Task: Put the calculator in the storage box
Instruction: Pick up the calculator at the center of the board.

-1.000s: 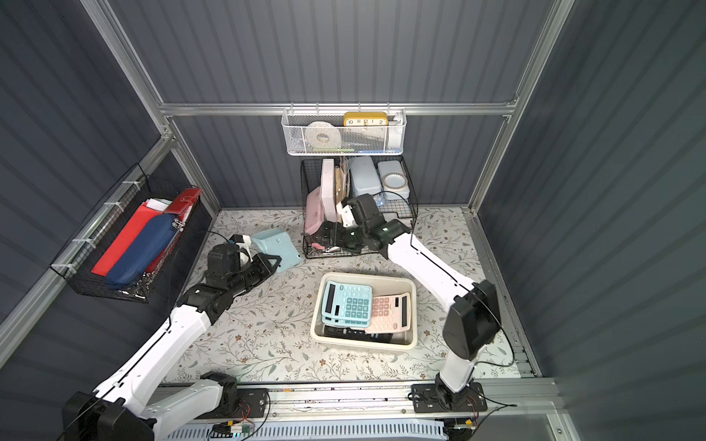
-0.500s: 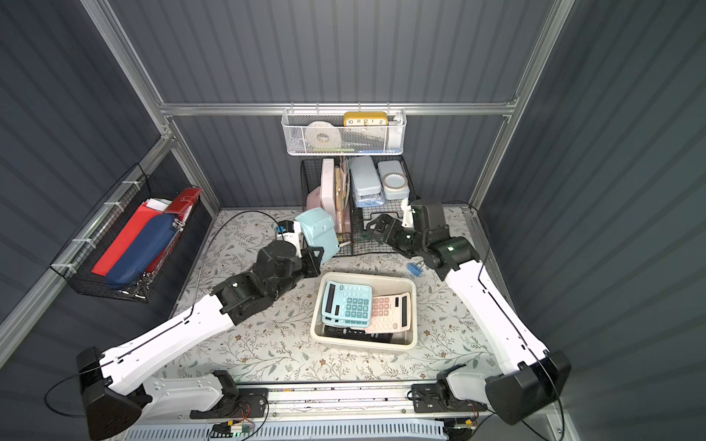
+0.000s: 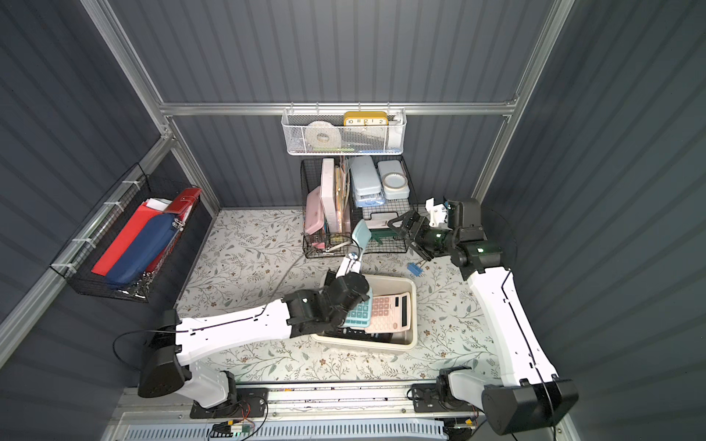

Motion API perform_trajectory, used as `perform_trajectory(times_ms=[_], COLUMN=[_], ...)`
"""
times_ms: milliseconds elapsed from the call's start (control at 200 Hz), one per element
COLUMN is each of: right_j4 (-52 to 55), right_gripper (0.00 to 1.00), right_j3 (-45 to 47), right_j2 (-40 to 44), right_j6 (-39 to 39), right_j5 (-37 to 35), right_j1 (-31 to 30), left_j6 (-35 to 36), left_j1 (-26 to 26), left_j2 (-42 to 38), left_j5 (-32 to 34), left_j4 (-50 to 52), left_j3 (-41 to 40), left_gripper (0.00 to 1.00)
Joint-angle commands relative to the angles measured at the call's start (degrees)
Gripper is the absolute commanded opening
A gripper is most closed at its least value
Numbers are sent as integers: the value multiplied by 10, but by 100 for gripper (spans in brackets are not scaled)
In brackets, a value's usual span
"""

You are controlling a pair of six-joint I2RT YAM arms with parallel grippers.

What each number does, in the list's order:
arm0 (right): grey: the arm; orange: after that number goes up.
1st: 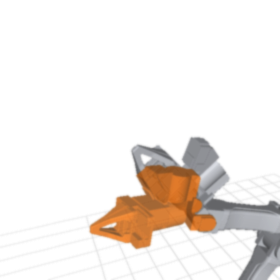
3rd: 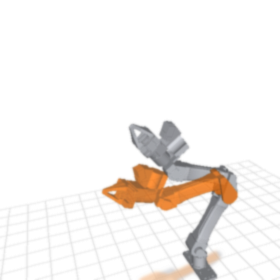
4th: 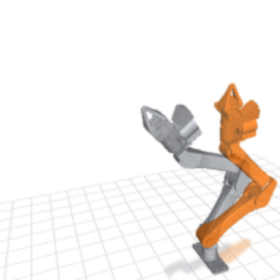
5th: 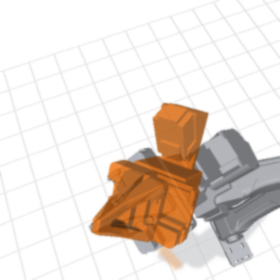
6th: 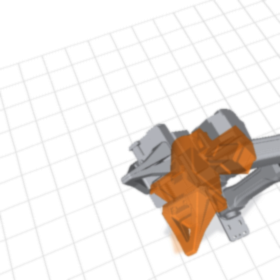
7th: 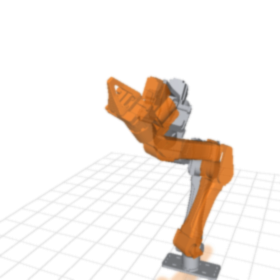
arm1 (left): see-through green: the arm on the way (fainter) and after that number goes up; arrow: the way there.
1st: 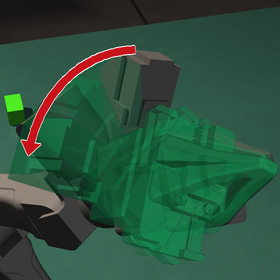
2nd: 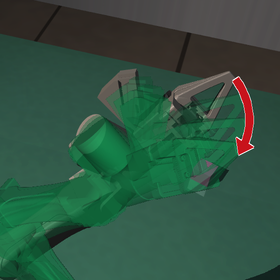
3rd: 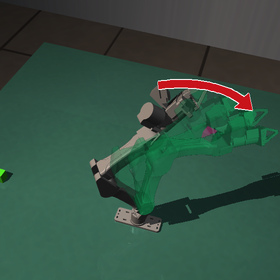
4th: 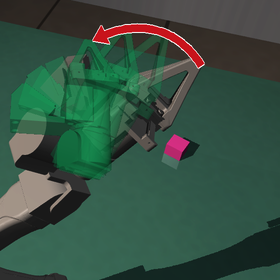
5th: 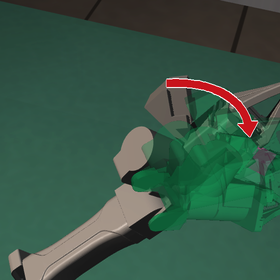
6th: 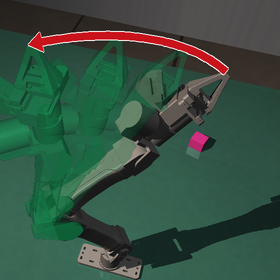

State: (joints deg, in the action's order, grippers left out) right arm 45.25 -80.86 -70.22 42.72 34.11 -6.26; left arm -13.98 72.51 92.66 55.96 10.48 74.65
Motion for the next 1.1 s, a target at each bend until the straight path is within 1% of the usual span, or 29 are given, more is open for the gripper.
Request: perform_trajectory(times_ms=[0, 70, 130, 165, 320, 415, 495, 610, 775, 941, 976, 991, 1046, 1076, 1096], right_j4=[52, 73, 96, 108, 143, 164, 171, 162, 169, 169, 169, 169, 171, 171, 171], right_gripper=[99, 99, 99, 99, 99, 95, 88, 78, 71, 64, 61, 59, 57, 57, 57], right_j3=[-38, -55, -73, -81, -104, -116, -114, -108, -110, -103, -102, -102, -100, -99, -99], right_j2=[4, 4, 2, -1, -19, -31, -39, -43, -66, -75, -76, -76, -77, -78, -79], right_j6=[-48, -61, -78, -85, -108, -126, -134, -139, -149, -155, -156, -156, -158, -159, -160], right_j5=[-7, -14, -36, -47, -85, -113, -126, -125, -128, -131, -132, -131, -131, -131, -131], right_j1=[0, -4, -13, -17, -48, -66, -75, -91, -117, -136, -139, -139, -141, -142, -143], left_j6=[74, 82, 93, 99, 122, 130, 136, 143, 137, 100, 83, 73, 16, -38, -85], left_j1=[24, 31, 36, 39, 47, 48, 49, 54, 57, 57, 58, 58, 58, 58, 59], left_j2=[35, 66, 88, 97, 125, 135, 139, 148, 166, 177, 181, 184, 196, 207, 216], left_j5=[109, 136, 154, 164, 195, 210, 217, 231, 255, 278, 285, 288, 305, 315, 322], left_j4=[-22, -7, -1, 0, -1, -2, -2, -1, 19, 68, 89, 101, 167, 221, 279], left_j3=[37, 55, 57, 80, 91, 92, 93, 95, 106, 122, 129, 132, 151, 169, 185], left_gripper=[0, 0, 0, 0, 0, 0, 0, 0, 0, 0, 0, 0, 0, 0, 0])
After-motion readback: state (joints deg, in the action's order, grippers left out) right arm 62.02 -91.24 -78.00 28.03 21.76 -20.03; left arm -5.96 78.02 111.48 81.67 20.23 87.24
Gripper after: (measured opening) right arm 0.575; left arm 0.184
